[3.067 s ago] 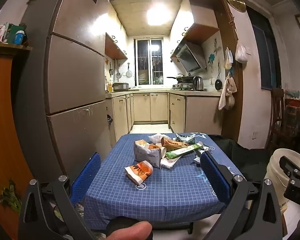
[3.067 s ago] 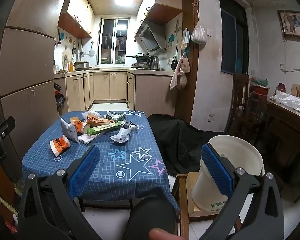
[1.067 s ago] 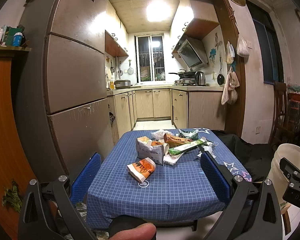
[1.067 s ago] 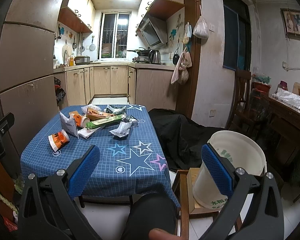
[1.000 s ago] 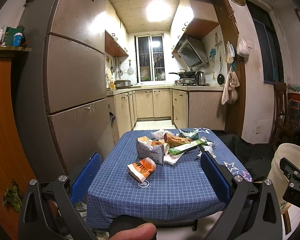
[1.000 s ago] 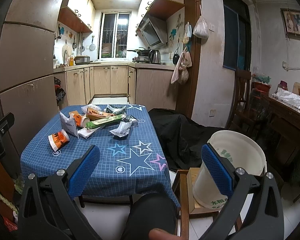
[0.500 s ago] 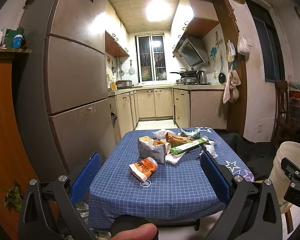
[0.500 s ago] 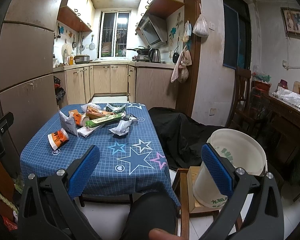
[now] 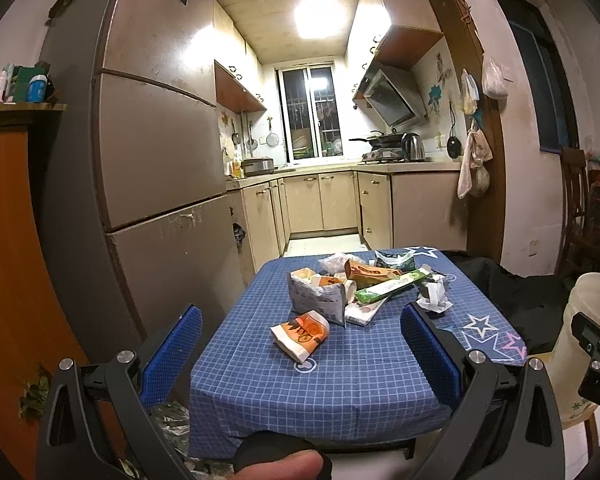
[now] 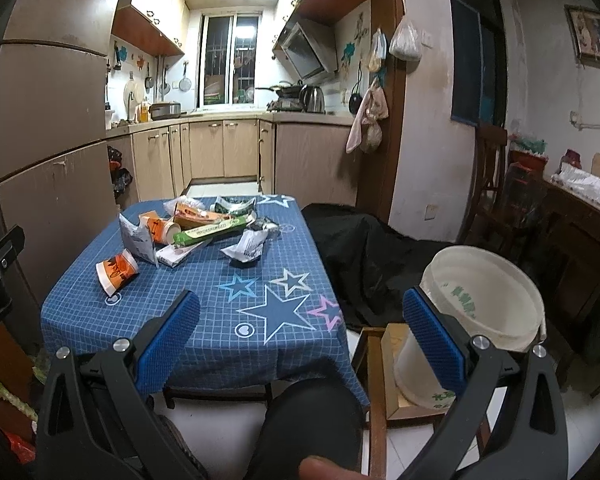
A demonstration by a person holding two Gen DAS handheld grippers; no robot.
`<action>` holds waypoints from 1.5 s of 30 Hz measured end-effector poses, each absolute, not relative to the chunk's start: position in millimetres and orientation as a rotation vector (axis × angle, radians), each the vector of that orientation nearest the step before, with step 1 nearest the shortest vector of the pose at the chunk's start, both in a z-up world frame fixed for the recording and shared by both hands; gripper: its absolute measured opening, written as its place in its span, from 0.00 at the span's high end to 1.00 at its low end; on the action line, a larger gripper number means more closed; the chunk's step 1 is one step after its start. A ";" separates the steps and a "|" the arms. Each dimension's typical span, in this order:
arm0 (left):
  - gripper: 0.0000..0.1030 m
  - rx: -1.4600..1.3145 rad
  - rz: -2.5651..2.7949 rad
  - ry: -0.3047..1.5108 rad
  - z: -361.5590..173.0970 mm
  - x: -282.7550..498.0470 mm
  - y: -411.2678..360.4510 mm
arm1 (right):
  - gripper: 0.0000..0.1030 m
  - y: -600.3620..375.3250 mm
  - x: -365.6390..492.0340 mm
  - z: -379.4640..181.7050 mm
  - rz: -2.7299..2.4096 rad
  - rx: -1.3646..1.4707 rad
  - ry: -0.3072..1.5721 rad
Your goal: Collect trash
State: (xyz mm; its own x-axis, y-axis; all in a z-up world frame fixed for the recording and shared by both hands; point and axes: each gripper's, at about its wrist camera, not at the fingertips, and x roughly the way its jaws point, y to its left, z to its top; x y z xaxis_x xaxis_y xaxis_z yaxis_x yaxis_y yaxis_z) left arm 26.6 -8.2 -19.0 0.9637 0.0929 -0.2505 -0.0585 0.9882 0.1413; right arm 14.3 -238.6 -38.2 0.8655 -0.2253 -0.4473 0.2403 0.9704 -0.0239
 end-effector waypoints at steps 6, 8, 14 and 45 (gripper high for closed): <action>0.03 0.115 0.074 0.293 -27.9 43.3 -3.0 | 0.05 -243.3 29.5 -46.3 -0.207 0.073 0.500; 0.03 0.094 0.088 0.287 -35.5 47.7 6.1 | 0.05 -245.8 35.7 -50.3 -0.187 0.097 0.510; 0.03 0.108 0.098 0.422 -74.7 75.6 34.6 | 0.05 -252.2 63.8 -70.9 -0.080 0.184 0.584; 0.29 -0.230 -0.256 0.734 -188.5 281.4 88.3 | 0.05 -258.3 202.0 -177.2 0.044 0.261 0.974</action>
